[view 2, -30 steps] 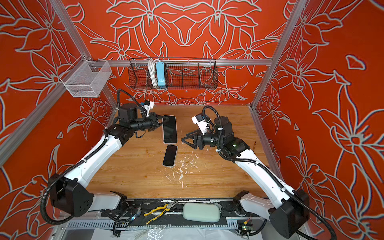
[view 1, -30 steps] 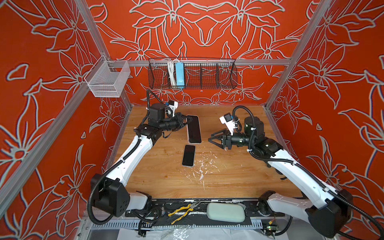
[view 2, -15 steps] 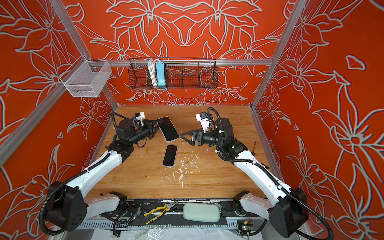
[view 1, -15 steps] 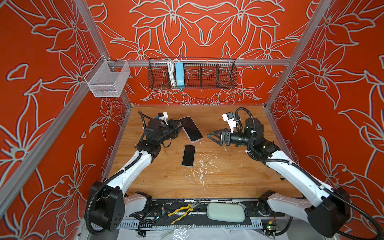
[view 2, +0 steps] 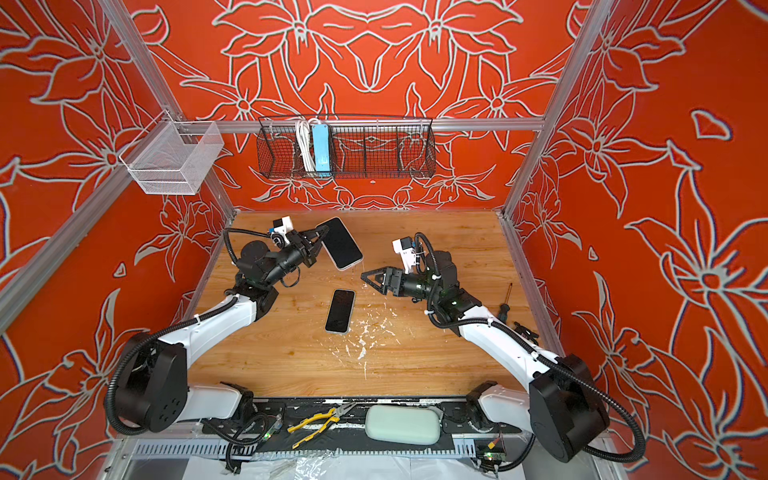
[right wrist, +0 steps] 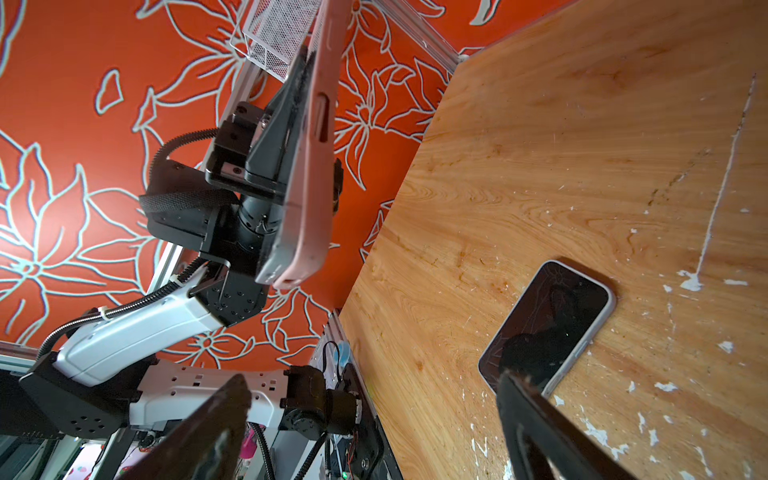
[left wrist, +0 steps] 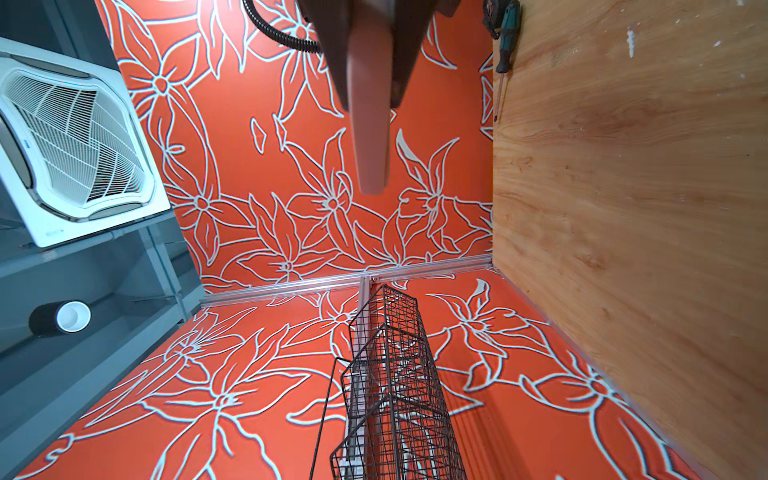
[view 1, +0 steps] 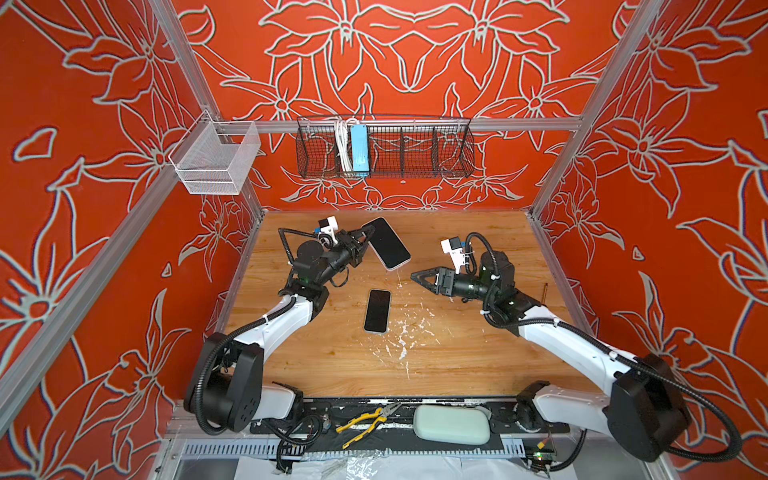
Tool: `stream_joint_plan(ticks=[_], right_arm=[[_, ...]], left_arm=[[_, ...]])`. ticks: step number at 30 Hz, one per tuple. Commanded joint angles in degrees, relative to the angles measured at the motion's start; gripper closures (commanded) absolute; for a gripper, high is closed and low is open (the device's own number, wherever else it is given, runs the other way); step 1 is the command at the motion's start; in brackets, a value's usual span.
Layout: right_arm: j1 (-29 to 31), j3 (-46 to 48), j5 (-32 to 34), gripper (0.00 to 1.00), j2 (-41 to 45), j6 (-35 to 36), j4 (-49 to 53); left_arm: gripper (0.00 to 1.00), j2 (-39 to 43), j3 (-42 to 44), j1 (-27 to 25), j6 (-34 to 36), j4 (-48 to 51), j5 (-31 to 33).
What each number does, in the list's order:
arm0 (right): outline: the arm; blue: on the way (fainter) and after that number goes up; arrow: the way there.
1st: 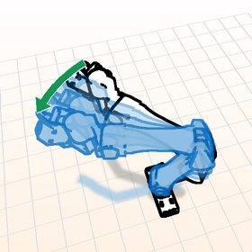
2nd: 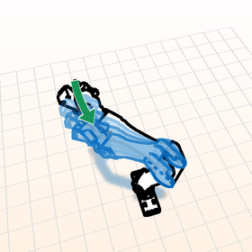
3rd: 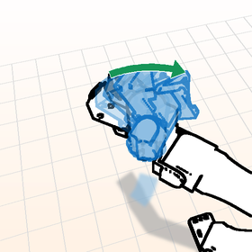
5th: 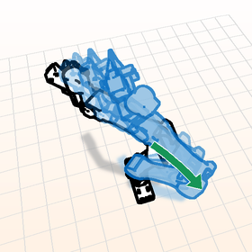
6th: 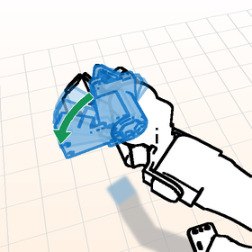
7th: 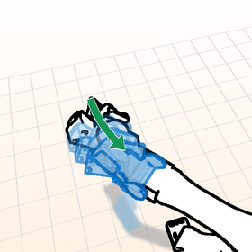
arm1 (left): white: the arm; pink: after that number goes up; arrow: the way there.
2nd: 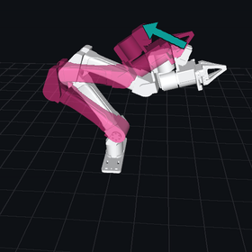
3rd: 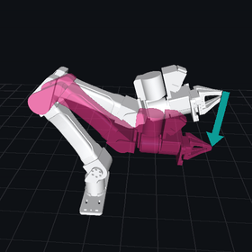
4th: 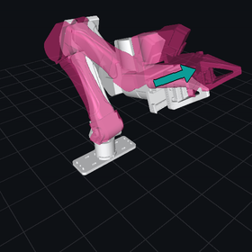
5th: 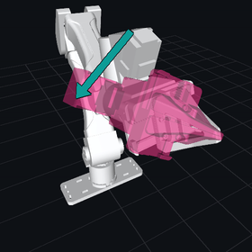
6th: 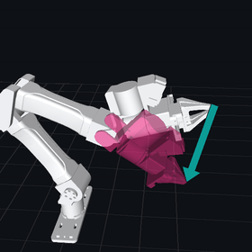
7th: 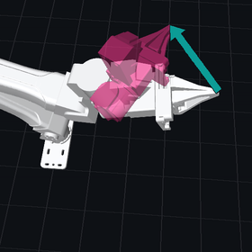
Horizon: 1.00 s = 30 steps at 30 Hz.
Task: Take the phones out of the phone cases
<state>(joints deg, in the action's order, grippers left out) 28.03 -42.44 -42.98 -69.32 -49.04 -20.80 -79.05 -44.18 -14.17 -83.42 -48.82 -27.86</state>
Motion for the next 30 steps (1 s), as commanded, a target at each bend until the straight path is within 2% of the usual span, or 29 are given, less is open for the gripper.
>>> stream_joint_plan(ticks=[1, 15, 30], right_arm=[[0.5, 0.3, 1.7, 0.05, 0.2, -2.5, -6.0], [2.6, -2.0, 3.3, 0.06, -5.8, -4.5, -12.8], [3.0, -3.9, 2.9, 0.06, -7.1, -3.9, -13.2]], left_arm=[[1.00, -0.2, -1.3, 0.4, -2.8, -8.6, -1.6], [1.00, 0.3, -0.7, -0.2, -3.3, -8.3, -1.2], [1.00, 0.9, -0.4, -0.4, -2.9, -8.6, -1.1]])
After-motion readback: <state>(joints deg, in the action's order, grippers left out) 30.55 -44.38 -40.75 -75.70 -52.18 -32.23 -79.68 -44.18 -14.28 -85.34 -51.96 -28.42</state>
